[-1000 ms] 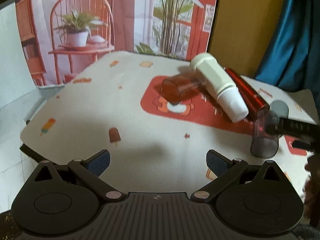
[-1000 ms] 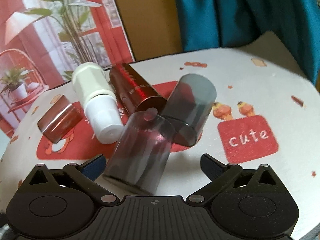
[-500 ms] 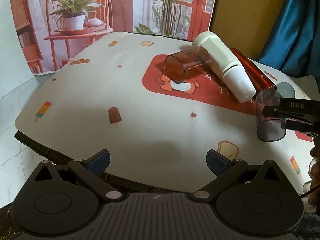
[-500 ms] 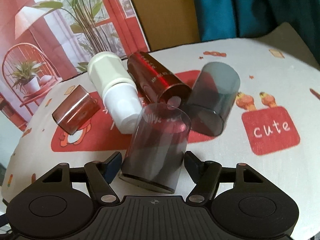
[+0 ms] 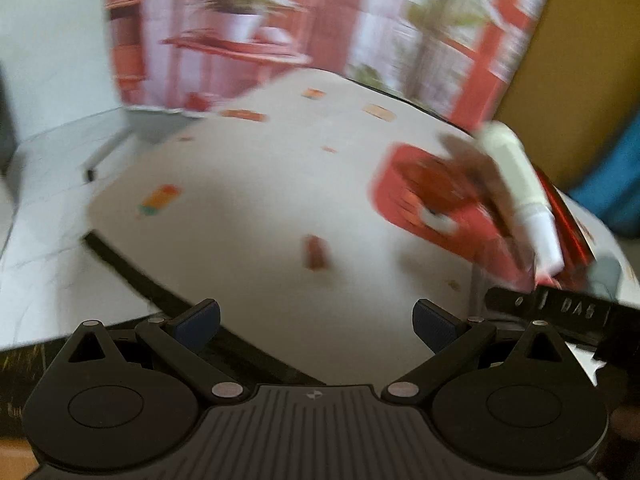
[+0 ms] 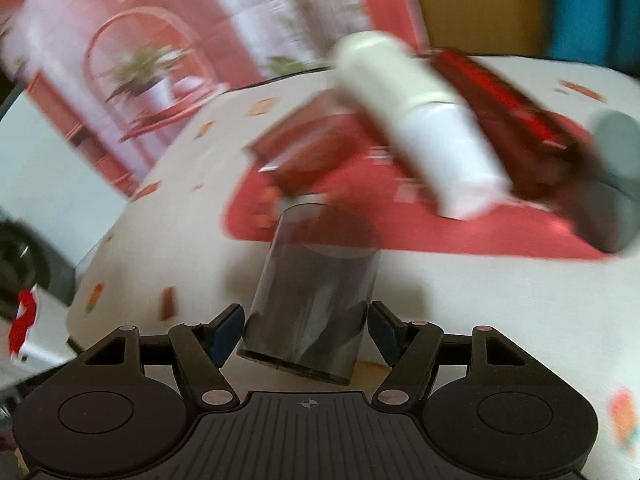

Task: Flip cup upright
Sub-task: 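Lift the grey cup with the right tool and rotate it upright, then grasp the upright grey cup with the left tool while the right tool releases it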

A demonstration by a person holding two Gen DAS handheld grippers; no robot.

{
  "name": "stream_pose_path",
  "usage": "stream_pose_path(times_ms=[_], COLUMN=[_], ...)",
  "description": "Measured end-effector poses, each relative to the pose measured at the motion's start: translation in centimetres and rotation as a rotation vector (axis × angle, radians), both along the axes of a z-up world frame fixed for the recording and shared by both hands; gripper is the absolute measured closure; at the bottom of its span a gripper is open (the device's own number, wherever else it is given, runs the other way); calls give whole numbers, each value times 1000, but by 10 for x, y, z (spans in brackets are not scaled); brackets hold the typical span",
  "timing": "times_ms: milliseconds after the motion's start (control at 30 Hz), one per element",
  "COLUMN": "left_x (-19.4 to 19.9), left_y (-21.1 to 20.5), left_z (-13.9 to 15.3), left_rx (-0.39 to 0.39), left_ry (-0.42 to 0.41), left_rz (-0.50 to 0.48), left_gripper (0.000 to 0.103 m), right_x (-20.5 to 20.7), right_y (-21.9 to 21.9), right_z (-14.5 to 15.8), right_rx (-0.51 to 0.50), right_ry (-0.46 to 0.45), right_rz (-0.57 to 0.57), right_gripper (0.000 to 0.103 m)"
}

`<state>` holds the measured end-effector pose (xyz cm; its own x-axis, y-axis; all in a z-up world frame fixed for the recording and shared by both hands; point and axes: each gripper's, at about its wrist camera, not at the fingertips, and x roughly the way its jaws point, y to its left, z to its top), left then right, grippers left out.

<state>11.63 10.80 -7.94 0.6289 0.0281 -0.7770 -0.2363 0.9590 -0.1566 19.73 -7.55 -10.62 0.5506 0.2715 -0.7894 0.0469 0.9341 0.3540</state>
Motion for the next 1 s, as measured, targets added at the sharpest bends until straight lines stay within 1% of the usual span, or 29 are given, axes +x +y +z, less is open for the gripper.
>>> stream_pose_path(times_ms=[67,167,267,400,433,500,567,633,667,700,800,867,1000], left_x=[-1,-2,-2,3,1,2,3,5,5,7,11,17,37], left_y=[17,39,46,47,48,44,39,32,30,26,18,9,-16], left_z=[3,8,11,11,11,10,9,9,9,10,11,13,13], left_rx=[-15,-18,-30,-51,-60,-68,-67,-74,-80,-88,-100,-106,-123], left_ry=[-2,-6,-5,9,9,10,12,15,16,15,-8,-26,-34], left_rz=[59,122,147,147,141,128,107,82,71,61,27,3,-66], left_gripper=[0,0,0,0,0,0,0,0,0,0,0,0,2], right_x=[11,22,29,24,22,16,8,-1,-4,-11,-31,-40,-70], right_y=[22,45,57,64,62,58,51,43,37,30,7,-10,-51], right_z=[2,5,6,8,9,12,18,25,26,31,38,37,33], right_rx=[10,26,41,71,83,88,51,14,-1,-17,-66,-85,-82], right_ry=[2,7,11,29,35,28,-7,-31,-41,-59,-103,-109,-170], right_rz=[57,98,138,217,228,241,239,235,226,207,158,116,9], right_gripper=[38,38,38,36,34,17,10,8,3,0,0,0,0])
